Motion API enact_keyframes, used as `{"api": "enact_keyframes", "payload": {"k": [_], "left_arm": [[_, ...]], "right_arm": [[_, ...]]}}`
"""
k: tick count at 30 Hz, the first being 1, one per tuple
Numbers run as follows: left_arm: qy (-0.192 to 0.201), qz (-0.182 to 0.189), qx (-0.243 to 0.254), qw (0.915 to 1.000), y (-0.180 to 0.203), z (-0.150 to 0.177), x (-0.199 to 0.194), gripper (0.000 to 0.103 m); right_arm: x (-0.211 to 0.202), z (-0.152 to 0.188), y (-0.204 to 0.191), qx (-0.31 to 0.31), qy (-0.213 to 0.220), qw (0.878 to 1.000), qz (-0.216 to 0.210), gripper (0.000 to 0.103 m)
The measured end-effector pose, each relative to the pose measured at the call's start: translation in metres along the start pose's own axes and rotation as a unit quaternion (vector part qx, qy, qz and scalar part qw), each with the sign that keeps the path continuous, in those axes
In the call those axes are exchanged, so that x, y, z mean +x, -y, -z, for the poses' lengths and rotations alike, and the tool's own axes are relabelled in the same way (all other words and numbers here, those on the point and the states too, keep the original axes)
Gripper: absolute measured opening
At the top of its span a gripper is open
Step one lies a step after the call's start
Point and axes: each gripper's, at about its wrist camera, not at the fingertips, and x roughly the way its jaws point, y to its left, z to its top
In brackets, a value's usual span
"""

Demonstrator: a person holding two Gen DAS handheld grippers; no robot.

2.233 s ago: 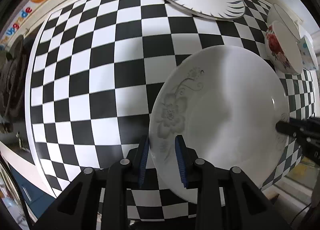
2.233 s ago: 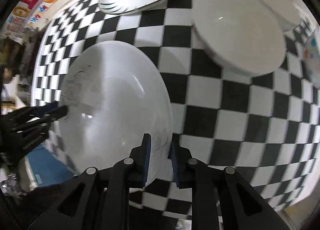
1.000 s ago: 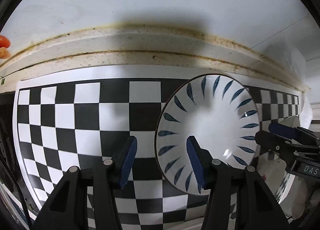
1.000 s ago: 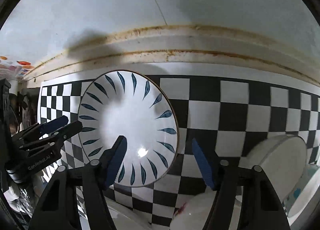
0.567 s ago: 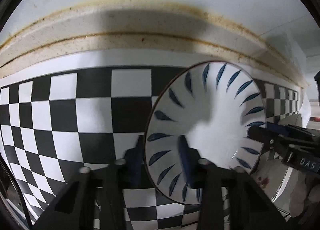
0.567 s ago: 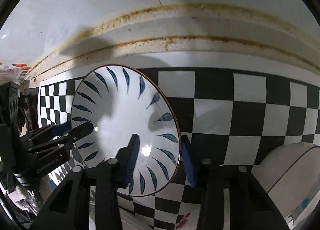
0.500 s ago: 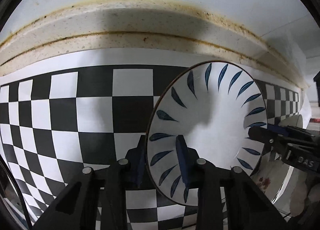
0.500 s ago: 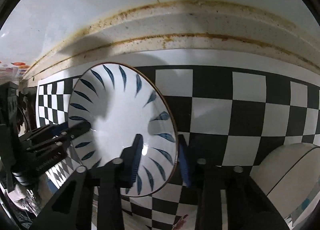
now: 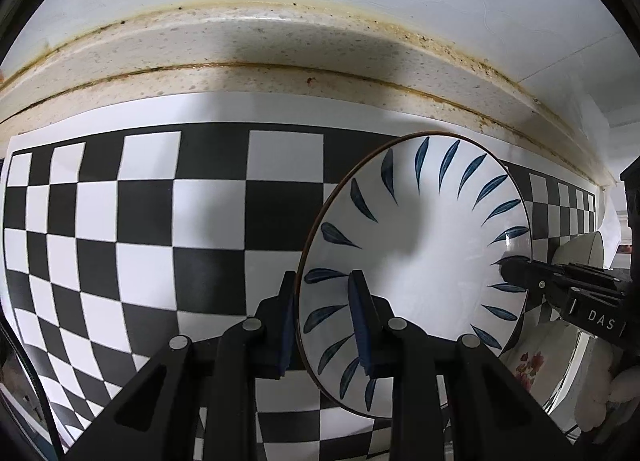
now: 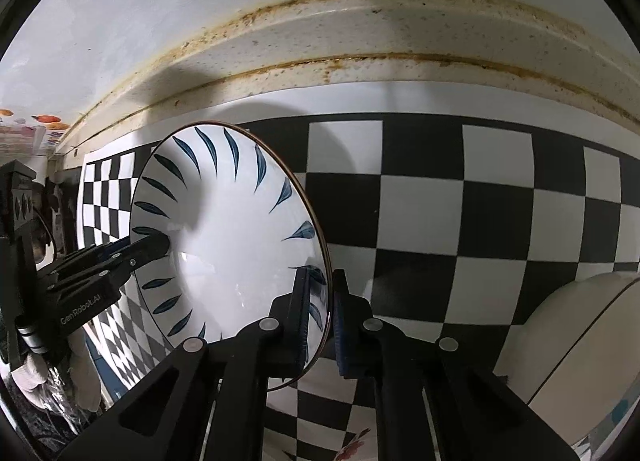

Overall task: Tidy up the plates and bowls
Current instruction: 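Carry the blue-striped plate and lower it onto the white plate stack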

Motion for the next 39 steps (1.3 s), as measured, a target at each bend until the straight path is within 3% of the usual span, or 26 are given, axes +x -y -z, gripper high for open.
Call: {"api": "enact_keyframes", "payload": {"k": [12,25,39], "left_arm": [[0.033,0.010,0.014,0.9993,0.020,0.016,-0.049,0.022],[0.077,0.005,0.049,0.9958,0.034,0.098,-0.113,0.022],[0.081,0.007,0.049,0.9955,0.017,0.164,-0.134,0.022]], "right_arm": [[-0.052,0.032,-0.009,-0.016,0.036,0.999,-0.030,0.011],[-0.104,0.126,-0.027,-0.032,0.069,0.996,-0.045,0.011],[-0.114,0.208,-0.052,-0.045,0.084,0.994,-0.061,0.011]]}}
